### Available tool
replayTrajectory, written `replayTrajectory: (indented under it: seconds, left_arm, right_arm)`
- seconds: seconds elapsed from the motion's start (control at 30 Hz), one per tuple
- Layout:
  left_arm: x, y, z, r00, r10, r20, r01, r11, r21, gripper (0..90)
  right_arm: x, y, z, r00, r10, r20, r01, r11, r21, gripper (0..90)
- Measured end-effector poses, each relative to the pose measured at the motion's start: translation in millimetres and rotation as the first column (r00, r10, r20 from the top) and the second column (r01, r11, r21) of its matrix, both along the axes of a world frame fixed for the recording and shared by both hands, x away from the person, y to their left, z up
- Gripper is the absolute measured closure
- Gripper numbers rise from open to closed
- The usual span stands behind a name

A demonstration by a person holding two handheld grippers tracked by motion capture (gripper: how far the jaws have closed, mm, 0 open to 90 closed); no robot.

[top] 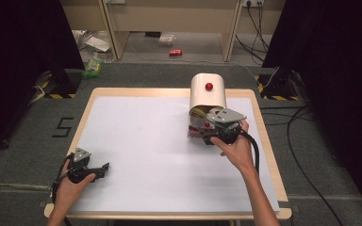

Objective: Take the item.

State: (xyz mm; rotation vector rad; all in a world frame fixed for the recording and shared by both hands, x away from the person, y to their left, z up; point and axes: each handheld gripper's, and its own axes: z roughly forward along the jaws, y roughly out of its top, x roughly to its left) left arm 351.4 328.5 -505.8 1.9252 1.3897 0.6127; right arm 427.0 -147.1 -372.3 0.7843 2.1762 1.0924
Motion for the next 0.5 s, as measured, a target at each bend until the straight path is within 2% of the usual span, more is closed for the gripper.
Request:
replayTrajectory:
  seconds: [0.5]
  left_arm:
    - [-0.6,-0.5,0.1,1.0,-0.001,0.004,0.001,1.0,0.005,12.3]
  right_arm:
    - [-1.4,-2.4,0.9,0.9993,0.022,-0.028,-0.023,1.0,-0.012,14.8]
